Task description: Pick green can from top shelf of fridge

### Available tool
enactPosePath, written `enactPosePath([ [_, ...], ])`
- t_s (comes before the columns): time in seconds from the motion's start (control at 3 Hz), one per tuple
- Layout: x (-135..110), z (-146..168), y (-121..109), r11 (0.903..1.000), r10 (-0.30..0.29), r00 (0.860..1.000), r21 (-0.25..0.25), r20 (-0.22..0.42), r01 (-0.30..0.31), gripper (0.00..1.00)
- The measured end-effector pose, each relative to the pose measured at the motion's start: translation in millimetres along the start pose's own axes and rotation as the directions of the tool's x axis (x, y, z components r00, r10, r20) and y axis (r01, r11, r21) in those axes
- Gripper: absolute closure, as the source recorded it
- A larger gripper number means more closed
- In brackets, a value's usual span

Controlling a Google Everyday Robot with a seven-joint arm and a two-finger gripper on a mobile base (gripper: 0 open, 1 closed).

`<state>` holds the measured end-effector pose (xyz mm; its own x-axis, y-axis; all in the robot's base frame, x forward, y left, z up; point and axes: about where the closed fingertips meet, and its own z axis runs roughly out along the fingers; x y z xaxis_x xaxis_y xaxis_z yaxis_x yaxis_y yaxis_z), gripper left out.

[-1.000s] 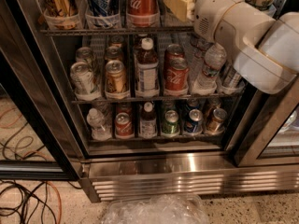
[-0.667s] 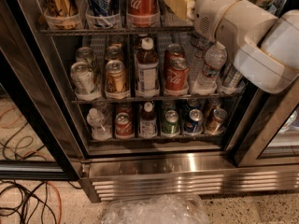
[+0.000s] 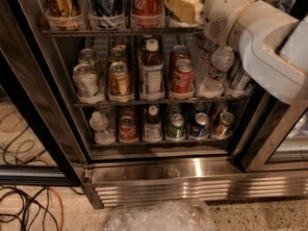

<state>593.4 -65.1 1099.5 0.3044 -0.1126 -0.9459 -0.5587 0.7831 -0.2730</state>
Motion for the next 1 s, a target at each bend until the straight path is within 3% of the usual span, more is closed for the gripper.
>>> enactPosePath([
  [1.0, 4.0, -52.9, 37.1, 0.9986, -0.029, 0.995, -0.047, -0.097, 0.025, 1.00],
])
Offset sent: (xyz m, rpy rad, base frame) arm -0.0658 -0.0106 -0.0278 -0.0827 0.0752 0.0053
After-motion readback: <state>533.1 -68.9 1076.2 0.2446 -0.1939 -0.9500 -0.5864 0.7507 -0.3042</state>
